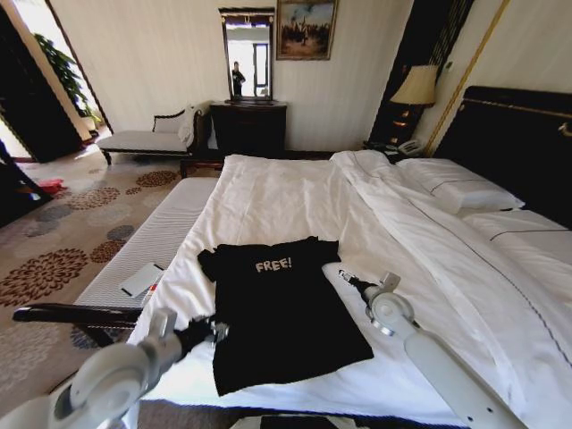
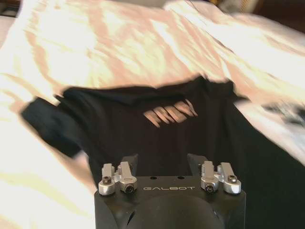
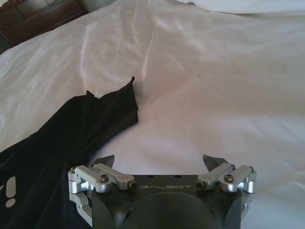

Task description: Fold the clothes on the bed.

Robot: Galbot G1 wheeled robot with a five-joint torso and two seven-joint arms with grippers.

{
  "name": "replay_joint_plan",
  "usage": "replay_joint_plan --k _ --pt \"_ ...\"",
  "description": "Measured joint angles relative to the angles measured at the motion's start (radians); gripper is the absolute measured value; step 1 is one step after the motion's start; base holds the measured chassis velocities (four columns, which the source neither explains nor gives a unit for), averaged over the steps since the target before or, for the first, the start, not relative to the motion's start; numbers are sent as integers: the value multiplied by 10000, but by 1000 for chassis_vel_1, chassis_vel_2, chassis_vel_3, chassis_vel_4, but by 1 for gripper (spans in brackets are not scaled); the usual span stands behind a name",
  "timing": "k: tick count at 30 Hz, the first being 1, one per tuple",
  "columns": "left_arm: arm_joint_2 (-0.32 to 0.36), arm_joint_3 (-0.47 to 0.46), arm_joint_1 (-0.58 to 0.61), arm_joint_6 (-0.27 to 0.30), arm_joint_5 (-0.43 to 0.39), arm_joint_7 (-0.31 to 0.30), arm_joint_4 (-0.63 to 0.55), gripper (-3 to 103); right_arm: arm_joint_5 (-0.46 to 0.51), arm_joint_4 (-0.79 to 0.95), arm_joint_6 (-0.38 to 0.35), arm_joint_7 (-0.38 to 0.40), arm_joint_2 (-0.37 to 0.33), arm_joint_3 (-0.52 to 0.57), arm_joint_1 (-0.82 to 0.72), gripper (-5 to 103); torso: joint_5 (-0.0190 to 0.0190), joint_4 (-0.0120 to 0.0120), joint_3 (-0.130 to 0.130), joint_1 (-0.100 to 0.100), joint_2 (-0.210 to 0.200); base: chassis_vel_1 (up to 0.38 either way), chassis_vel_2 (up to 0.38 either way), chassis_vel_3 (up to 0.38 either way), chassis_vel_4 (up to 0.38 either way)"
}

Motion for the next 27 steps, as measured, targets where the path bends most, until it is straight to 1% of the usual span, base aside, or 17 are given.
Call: replay_joint_plan --k 1,2,5,6,7,8,9,10,13,14,17,18,19,22,27 --pt "-247 39 -470 13 -107 71 650 70 -20 35 7 -1 12 23 -3 100 0 4 0 0 -1 0 0 0 0" --pt "-247 39 -470 13 -107 71 650 70 -20 35 7 -1 12 23 -3 100 0 4 0 0 -1 0 0 0 0" --pt "-865 133 -1431 50 -244 332 2084 86 -104 64 116 -125 57 76 2 100 -1 6 0 -1 -1 0 0 0 0" --pt "-1120 188 -1768 67 -324 387 2538 86 -117 59 140 -151 74 86 11 100 -1 7 0 -2 -1 0 0 0 0" --pt "-1407 239 -2075 92 -416 425 2965 91 -120 54 153 -165 94 87 31 100 -2 5 -1 -2 0 0 0 0 0" --pt "-1407 239 -2075 92 -416 425 2965 91 -120 54 153 -165 94 87 31 100 -2 5 -1 -2 0 0 0 0 0" --pt "-1793 289 -2401 133 -537 486 3463 96 -123 42 161 -169 110 85 52 100 -2 6 0 -1 0 0 0 0 0" --pt "-2112 314 -2619 158 -617 569 3860 98 -129 39 166 -171 115 71 68 100 -3 6 0 0 -1 0 0 0 0" --pt "-3026 331 -3023 217 -684 892 4986 100 -135 52 168 -171 122 20 89 100 2 4 1 1 -1 0 0 0 0" --pt "-3026 331 -3023 217 -684 892 4986 100 -135 52 168 -171 122 20 89 100 2 4 1 1 -1 0 0 0 0" --pt "-3850 344 -3324 246 -630 1233 6039 100 -131 44 168 -167 116 -17 132 100 -1 7 -1 -1 -1 0 0 0 0" --pt "-3850 344 -3324 246 -630 1233 6039 100 -131 44 168 -167 116 -17 132 100 -1 7 -1 -1 -1 0 0 0 0" --pt "-4131 347 -3459 248 -614 1307 6378 100 -127 22 168 -164 113 -23 145 100 -2 8 -1 -1 -1 0 0 0 0" --pt "-4680 413 -3757 291 -432 1460 7115 100 -121 -16 163 -159 105 -55 161 100 1 4 -1 0 -1 0 0 0 0" --pt "-4972 468 -3962 216 -66 1728 7654 100 -112 -22 151 -154 76 -63 161 100 2 4 -1 0 -1 0 0 0 0"
